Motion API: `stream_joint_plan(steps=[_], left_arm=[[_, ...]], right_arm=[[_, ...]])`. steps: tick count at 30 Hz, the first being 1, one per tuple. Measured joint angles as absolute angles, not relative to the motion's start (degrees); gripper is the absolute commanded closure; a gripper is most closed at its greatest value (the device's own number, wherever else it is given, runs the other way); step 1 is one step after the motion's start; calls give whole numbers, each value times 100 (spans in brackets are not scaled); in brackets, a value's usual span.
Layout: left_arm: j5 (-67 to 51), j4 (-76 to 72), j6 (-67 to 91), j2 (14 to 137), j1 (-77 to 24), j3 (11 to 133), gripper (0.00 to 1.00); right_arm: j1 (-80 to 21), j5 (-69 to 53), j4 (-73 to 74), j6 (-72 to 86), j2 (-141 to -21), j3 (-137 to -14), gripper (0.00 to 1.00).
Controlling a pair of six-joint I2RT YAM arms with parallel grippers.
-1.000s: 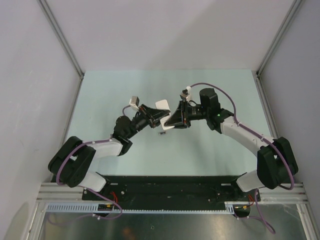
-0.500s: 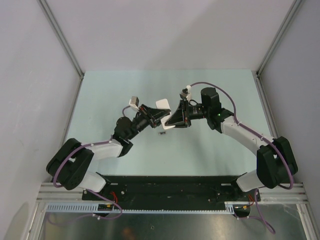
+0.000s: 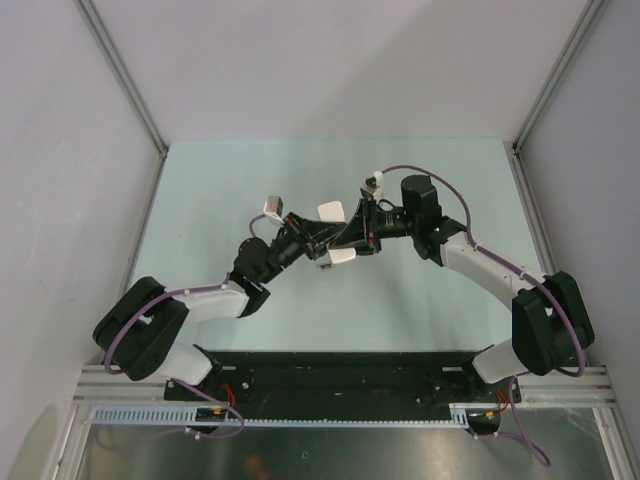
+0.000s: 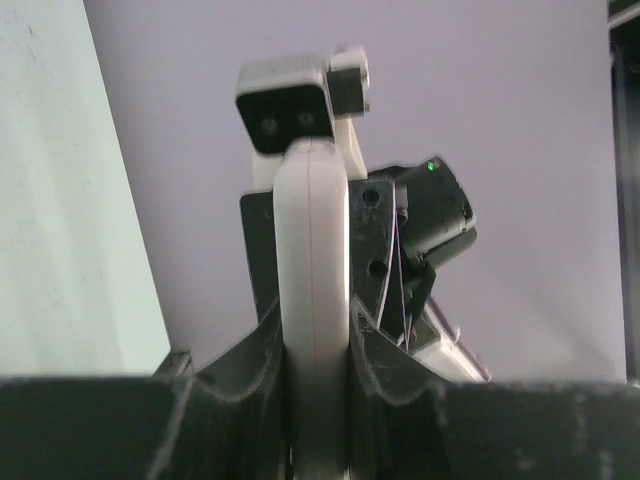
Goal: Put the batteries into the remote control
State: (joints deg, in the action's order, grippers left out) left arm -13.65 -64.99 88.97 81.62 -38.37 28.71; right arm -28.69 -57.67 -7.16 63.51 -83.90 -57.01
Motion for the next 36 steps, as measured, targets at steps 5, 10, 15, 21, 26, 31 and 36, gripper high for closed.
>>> stream_joint_plan(steps=[5, 10, 15, 21, 26, 31, 36], left_arm=[[-1251, -6497, 8842, 8162, -3913, 2845, 100], [-1179, -6499, 8847, 8128, -3918, 2770, 100], [-1142, -6530, 8849, 8055, -3911, 2731, 100], [-1319, -6545, 8851, 8047, -3835, 2727, 100], [-1653, -6543, 8847, 8047, -3795, 2694, 100], [-2265, -6536, 8829, 8047, -3854, 2659, 100], [-2462, -6539, 8805, 8047, -3811, 2657, 100]], right_arm=[[-2871, -5647, -718, 6407, -8399, -5701, 66], [-2869, -5640, -725, 6429, -8440, -5701, 55], [-2862, -5704, -746, 6394, -8479, -5701, 46], [-2849, -5704, -687, 6193, -8458, -5704, 40], [-2827, -5664, -475, 5983, -8289, -5714, 38], [-2781, -5273, -445, 5859, -8178, -5833, 39], [-2836, -5164, -163, 5559, -8099, -5865, 39]])
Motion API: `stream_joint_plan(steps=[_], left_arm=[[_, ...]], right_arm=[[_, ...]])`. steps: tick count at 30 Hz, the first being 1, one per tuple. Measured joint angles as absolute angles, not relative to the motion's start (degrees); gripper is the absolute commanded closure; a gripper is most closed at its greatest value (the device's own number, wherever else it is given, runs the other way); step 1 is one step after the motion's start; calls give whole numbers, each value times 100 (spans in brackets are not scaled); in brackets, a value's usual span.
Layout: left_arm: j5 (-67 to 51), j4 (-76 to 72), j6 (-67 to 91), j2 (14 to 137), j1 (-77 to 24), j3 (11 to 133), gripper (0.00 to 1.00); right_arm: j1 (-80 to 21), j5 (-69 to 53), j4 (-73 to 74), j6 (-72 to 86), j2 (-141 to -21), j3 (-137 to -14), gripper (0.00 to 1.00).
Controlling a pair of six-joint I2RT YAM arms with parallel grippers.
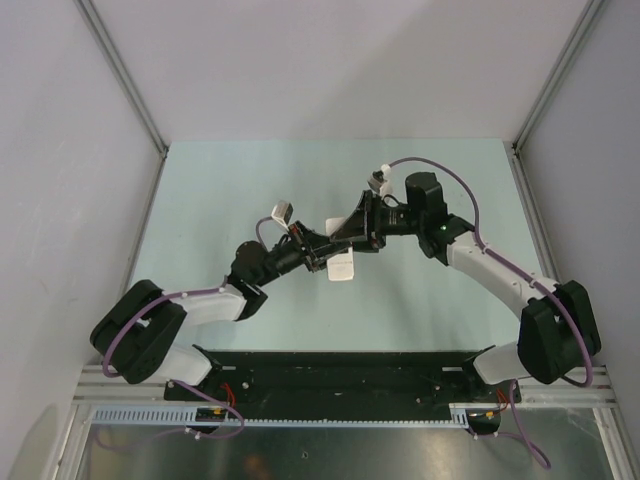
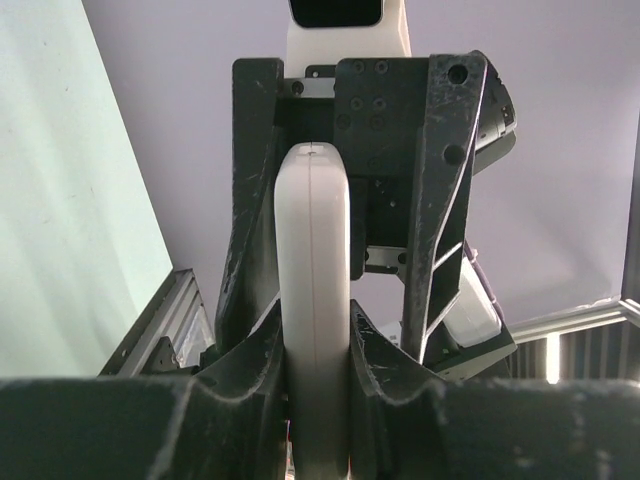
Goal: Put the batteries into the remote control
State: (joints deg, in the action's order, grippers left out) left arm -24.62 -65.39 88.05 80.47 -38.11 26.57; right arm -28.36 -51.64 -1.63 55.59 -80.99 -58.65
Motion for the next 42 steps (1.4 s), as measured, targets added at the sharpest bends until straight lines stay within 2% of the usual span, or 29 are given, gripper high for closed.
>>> stream_joint_plan(steps=[12, 21, 26, 33, 42], left_arm=[[-2718, -6532, 8805, 8095, -3667, 2657, 100], [-2945, -6154, 8807, 8364, -3645, 2655, 100], [-2978, -6005, 8805, 8374, -3632, 2655, 100], [-2810, -5959, 8796, 8374, -3518, 2698, 100], [-2171, -5933, 8694, 8289, -3371, 2788, 100]], right_arm=[[-2895, -4650, 1103, 4499, -7638, -5896, 31], [-2985, -3535, 2707, 2934, -7306, -6777, 28], [-3155, -3387, 3205, 2434, -7179, -6938, 28], [-3135, -3562, 2998, 2738, -7107, -6549, 28], [-3087, -3992, 1514, 4069, -6899, -5605, 28]])
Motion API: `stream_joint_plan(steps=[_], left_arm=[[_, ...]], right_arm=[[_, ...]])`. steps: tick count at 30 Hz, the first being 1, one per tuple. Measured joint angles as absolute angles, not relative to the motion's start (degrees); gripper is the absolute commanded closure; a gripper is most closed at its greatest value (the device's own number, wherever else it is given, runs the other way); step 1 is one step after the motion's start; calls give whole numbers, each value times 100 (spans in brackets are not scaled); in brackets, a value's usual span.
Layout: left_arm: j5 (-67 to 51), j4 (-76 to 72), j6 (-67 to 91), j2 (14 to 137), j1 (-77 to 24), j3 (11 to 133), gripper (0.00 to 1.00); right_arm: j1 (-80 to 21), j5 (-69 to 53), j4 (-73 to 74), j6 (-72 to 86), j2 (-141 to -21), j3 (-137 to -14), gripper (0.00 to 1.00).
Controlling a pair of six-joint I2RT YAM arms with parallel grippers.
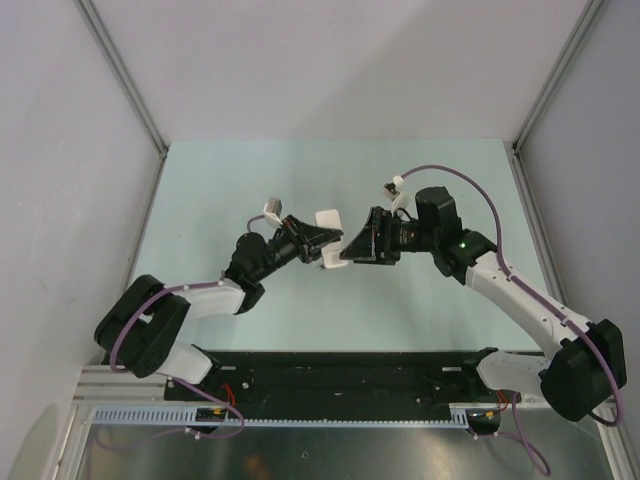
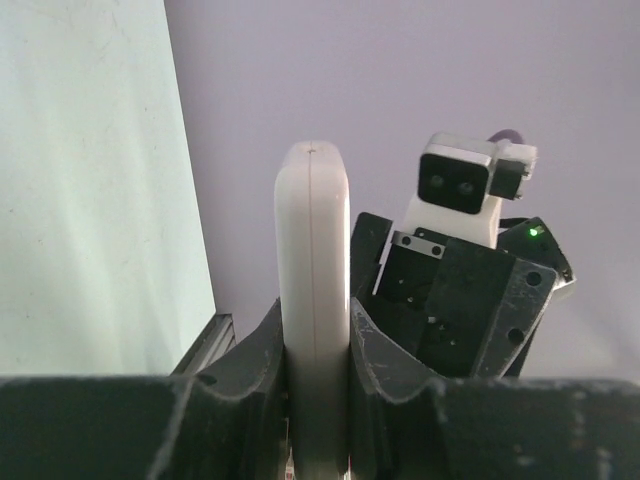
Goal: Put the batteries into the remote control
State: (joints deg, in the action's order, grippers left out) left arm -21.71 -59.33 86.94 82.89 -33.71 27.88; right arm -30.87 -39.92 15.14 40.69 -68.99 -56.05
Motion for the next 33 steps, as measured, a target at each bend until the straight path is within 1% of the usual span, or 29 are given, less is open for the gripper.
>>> stream_joint_plan(steps=[5, 8, 9, 14, 25, 28, 32, 33], left_arm=[[-1883, -5937, 8646, 8154, -3371, 2788, 100], [-1817, -5940, 8648, 8130, -3371, 2788, 100], [-1813, -5940, 8650, 8130, -3369, 2788, 100], [-1815, -5935, 8654, 8108, -3365, 2788, 100], [-1822, -5942, 8683, 8040, -3361, 2788, 100], [-1828, -5942, 8700, 8040, -3361, 2788, 100], [-1852, -5942, 8702, 8040, -3361, 2790, 100], [-1863, -5942, 8702, 8040, -3361, 2790, 100]], right_arm=[[-3079, -4195, 897, 4543, -6960, -5441, 30], [-3074, -4344, 502, 4753, -7089, -5398, 34], [-3074, -4375, 405, 4807, -7142, -5378, 37], [-3072, -4506, 8, 5002, -7419, -5304, 42], [-3124, -4724, -233, 5041, -7590, -5282, 44], [-3146, -4772, -257, 5037, -7623, -5282, 47], [-3181, -4847, -272, 5035, -7699, -5282, 55], [-3190, -4858, -281, 5039, -7728, -5282, 55]])
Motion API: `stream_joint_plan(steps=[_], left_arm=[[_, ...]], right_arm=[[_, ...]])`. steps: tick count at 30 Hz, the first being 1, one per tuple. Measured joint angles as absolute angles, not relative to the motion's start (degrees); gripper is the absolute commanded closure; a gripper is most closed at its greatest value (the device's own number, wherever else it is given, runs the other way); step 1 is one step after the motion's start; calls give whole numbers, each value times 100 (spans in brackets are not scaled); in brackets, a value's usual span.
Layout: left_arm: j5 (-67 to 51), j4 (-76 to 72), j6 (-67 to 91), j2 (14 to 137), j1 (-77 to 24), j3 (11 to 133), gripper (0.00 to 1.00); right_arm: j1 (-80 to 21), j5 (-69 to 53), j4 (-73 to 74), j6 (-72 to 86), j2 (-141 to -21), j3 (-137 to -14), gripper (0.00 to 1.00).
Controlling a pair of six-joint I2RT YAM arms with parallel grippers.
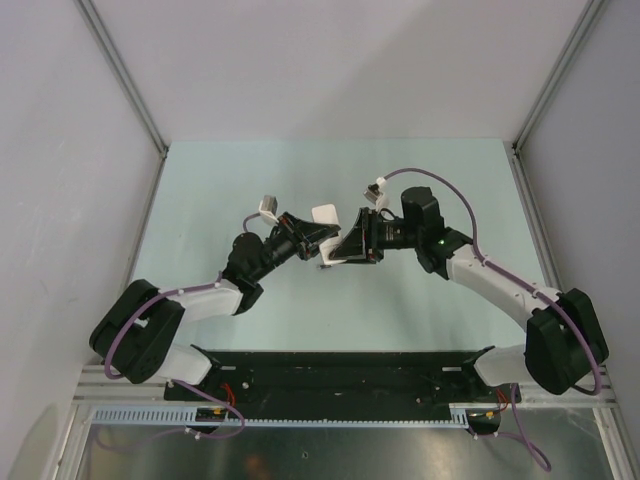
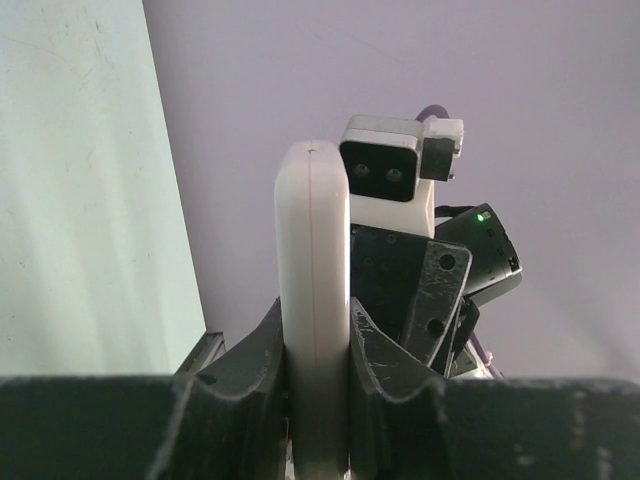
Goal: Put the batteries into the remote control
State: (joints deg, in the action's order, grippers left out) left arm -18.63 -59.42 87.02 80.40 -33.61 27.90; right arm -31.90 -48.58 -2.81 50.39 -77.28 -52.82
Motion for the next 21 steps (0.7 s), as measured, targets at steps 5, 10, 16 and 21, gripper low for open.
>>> stream_joint_plan(steps=[5, 10, 16, 21], left_arm=[[-1887, -5940, 8702, 8040, -3361, 2790, 100], [-1981, -5942, 8702, 8034, -3361, 2790, 100], [-2069, -5935, 8698, 7977, -3350, 2814, 100], [-2119, -5900, 8691, 7968, -3341, 2851, 100]], right_arm=[[-3203, -4899, -287, 5050, -7848, -5280, 60], [-3203, -4943, -314, 5107, -7854, -5280, 67], [-3201, -5002, -357, 5240, -7863, -5280, 77], [-3179, -5009, -373, 5319, -7865, -5280, 79]])
